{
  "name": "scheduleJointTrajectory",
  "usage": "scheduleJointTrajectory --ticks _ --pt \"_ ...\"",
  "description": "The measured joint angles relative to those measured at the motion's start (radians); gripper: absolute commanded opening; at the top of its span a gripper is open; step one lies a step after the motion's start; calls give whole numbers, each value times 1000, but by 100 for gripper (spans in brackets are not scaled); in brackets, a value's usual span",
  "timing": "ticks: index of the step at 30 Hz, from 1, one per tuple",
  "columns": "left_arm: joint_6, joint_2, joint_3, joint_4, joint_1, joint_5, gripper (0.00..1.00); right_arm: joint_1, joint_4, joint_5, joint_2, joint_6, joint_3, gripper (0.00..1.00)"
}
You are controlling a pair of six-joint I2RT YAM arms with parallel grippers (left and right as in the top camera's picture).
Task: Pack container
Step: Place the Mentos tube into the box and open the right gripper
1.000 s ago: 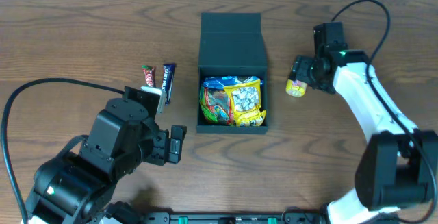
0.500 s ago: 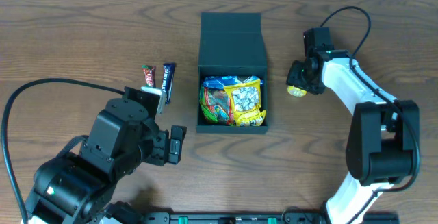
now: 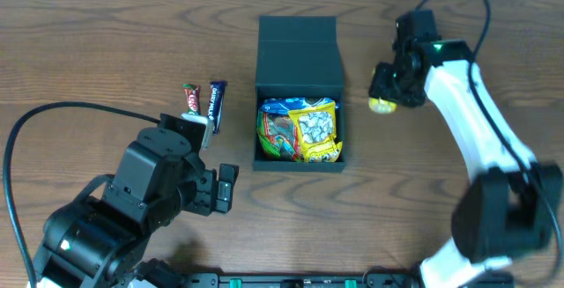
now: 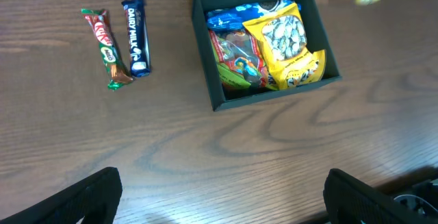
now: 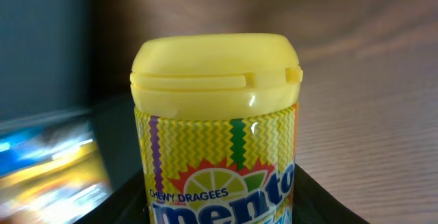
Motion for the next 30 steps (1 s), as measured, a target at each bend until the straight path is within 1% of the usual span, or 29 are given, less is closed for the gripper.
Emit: scheduleJointTrajectory --ticks 3,5,8,12,17,22,23,24,25,26,27,30 --pt "0 0 0 -1 0 0 95 121 -17 -19 -140 -6 25 6" --pt "0 -3 0 6 0 0 95 234 -17 -35 -182 -3 30 6" --pt "0 -23 0 9 0 8 95 381 13 -58 -165 23 10 7" --pt "0 -77 0 -9 0 19 95 500 52 -61 -98 77 -33 8" --pt "0 -132 0 -43 0 21 95 566 73 -33 6 121 -44 9" --pt "0 -138 0 -61 0 23 95 565 62 6 93 138 -46 10" --pt "0 -138 0 -61 0 23 95 563 57 10 106 140 -47 14" --pt "0 -138 0 -61 0 23 95 562 54 18 116 142 -47 29" --pt "0 -138 0 -61 0 23 95 562 53 27 126 142 -47 48" --pt "0 -138 0 -61 0 23 95 561 53 35 135 142 -48 65" --pt "0 -138 0 -61 0 23 95 560 53 42 143 148 -48 70" --pt "0 -138 0 -61 0 23 95 558 54 55 146 153 -50 77"
